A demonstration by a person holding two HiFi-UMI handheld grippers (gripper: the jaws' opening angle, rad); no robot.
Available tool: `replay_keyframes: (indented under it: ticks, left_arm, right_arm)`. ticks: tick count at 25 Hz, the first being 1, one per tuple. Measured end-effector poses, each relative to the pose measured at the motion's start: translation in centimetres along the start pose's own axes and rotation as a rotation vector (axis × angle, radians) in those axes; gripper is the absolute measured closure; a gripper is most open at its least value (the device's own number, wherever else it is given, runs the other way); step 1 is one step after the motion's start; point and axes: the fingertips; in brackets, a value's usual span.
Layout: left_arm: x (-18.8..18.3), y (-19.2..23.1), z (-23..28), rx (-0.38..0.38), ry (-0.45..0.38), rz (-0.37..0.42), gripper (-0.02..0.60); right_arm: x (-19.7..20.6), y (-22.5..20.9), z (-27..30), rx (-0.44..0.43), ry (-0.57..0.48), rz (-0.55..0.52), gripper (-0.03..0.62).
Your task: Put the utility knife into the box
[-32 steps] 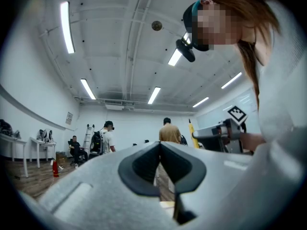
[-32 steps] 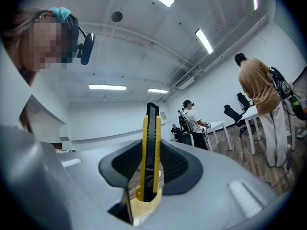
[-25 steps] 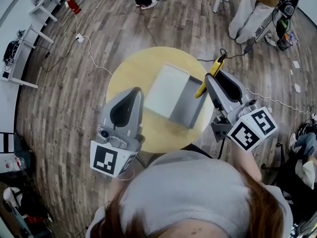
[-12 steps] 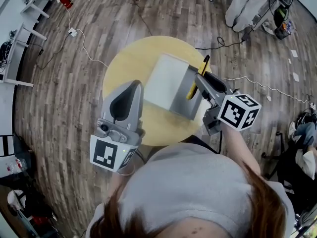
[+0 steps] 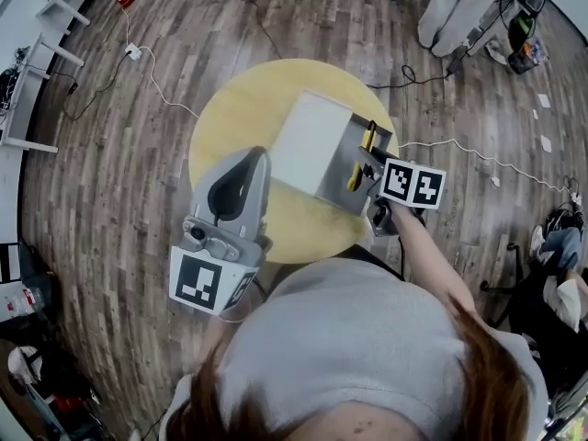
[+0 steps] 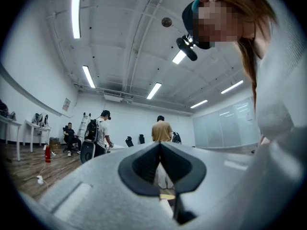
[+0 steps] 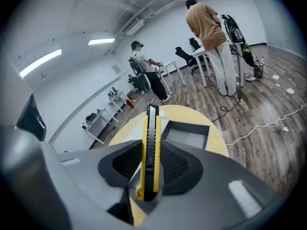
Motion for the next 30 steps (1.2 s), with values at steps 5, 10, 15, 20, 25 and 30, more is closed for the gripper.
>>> replay_keyframes:
  ticks: [5, 10, 15, 20, 25, 30]
  left_arm:
    - [0.1, 0.6, -0.5, -0.028, 0.005, 0.006, 0.578]
    - [0.2, 0.6, -0.9, -0.042, 0.0, -0.004, 0.578]
    - [0.1, 1.1, -1.2, -0.065, -0.004, -0.004, 0.578]
    - [0.1, 1.5, -1.4, -0.077, -0.004, -0.008, 0.578]
    - [0.0, 1.7, -1.6, -0.079, -0.009, -0.022, 0.578]
    - [0.0, 2.0, -1.8, -0.086, -0.007, -0.02, 0.578]
  right_arm:
    - [1.8, -1.3, 2.1, 0.019, 0.083, 0.087, 0.474]
    - [2.9, -2.6, 3.7, 0.058, 0.123, 0.155, 0.474]
    - [4.1, -3.6, 5.0, 0.097, 0.18, 0.196, 0.473]
    - [4.7, -4.0, 6.1, 0.113, 0.214, 0.247, 0.474]
    - [5.6, -4.3, 7.2, 0.132, 0.251, 0.256, 0.473]
    - [6.2, -4.5, 8.0, 0.149, 0.281, 0.276, 0.473]
Point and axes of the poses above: the fingertips, and each gripper's own axes: z forward along the fingers, y to its left, x out of its underside, and after that the axes turned 3 degrees about -x, right-handed
